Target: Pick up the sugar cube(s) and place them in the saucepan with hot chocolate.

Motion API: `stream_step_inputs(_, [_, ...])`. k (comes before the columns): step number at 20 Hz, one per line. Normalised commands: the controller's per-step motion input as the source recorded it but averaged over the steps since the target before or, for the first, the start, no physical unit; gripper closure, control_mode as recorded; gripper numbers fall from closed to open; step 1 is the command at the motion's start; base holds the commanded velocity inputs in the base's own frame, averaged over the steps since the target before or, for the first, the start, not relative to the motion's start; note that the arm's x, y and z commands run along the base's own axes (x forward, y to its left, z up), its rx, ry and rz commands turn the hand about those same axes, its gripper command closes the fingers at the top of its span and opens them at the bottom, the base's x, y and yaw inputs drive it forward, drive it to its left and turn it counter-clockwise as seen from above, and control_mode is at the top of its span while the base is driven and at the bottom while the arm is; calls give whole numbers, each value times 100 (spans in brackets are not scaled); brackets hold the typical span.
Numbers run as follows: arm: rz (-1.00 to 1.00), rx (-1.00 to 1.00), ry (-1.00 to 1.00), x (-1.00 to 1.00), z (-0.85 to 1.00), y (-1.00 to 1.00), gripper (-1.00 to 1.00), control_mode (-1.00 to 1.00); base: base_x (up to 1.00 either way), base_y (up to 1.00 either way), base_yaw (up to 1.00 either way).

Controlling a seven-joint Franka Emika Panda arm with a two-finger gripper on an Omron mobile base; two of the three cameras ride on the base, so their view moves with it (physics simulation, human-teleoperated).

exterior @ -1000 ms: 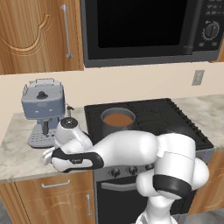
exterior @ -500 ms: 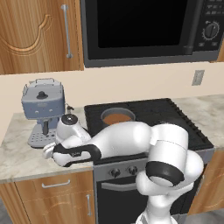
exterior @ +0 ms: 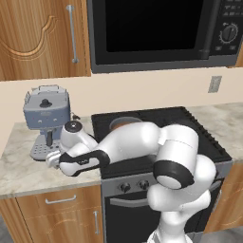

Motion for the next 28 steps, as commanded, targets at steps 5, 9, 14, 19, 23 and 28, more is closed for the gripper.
stream_step_inputs(5, [-2, 0, 0, 0, -7, 0, -100, -100, 0, 0, 0])
stream_step_inputs(9, [0, 0, 0, 0, -12, 0, -100, -100, 0, 0, 0])
stream_step_inputs(14, [0, 0, -1, 0, -21, 0, -100, -100, 0, 0, 0])
stream_step_inputs(19, [0, 0, 0, 0, 0, 1, -100, -100, 0, 0, 0])
stream_step_inputs(23, [0, 0, 0, 0, 0, 3, -100, -100, 0, 0, 0])
stream_step_inputs(28, [0, 0, 0, 1, 0, 5, -100, -100, 0, 0, 0])
